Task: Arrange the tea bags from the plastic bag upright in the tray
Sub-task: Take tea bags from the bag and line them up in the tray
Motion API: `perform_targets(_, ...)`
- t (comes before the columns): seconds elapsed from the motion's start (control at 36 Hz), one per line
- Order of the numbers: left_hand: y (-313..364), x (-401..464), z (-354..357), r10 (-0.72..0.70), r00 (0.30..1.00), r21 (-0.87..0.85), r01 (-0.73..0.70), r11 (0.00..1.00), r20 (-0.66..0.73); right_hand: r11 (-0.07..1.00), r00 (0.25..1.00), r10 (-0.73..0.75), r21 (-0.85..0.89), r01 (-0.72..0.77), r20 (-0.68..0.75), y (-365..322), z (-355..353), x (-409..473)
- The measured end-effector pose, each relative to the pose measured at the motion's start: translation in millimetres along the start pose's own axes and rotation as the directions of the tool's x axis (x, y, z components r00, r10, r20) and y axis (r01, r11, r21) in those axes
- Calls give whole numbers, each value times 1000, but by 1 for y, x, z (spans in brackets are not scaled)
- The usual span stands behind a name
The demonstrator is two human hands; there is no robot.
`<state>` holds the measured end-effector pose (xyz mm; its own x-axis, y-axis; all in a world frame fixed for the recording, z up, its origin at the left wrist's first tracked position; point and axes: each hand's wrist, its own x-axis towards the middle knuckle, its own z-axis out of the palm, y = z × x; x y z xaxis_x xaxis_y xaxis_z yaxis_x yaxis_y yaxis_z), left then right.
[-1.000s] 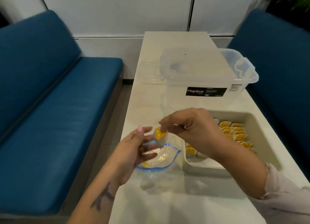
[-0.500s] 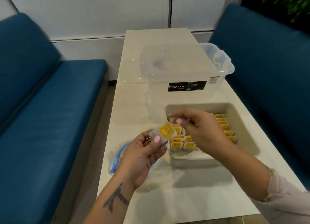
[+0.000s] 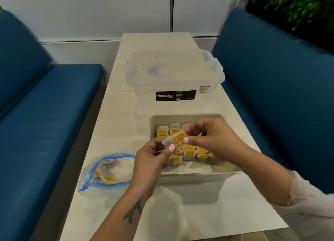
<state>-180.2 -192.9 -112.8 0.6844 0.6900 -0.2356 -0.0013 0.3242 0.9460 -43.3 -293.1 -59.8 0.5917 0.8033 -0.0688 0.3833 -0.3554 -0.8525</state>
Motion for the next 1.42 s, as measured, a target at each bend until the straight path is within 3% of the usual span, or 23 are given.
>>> perform_targets(0.11, -9, -2, 11, 20, 999, 17, -20, 1000, -27, 997, 1000, -27, -76, 27, -1, 11, -7, -2)
perform_targets(0.22, -13, -2, 11, 178, 983, 247, -159, 956, -56, 989, 999, -33, -146, 34, 4, 20, -13, -2)
perform_targets(0.31, -17, 1, 5, 306, 948, 474, -233, 849, -84, 945, 999, -35, -325, 38, 16, 26, -17, -1)
perform_targets(0.42, -23, 6, 0, 378, 924, 748, -212, 629, -56, 844, 998, -25, -534, 54, 62, 35, -16, 3)
perform_targets(0.5, -30, 7, 0, 430, 902, 822, -268, 502, 32, 760, 995, -52, -643, 96, 87, 43, -10, 8)
perform_targets(0.58, -34, 8, 0, 466, 882, 845, -302, 441, 72, 716, 993, -61, -689, 114, 102, 52, -2, 11)
perform_targets(0.97, -36, 9, -1, 429, 901, 852, -270, 448, 60, 602, 985, -43, -783, 157, 165, 64, 27, 17)
perform_targets(1.42, -32, 8, -1, 370, 928, 862, -226, 454, 48, 620, 993, -20, -777, 106, 120, 66, 32, 23)
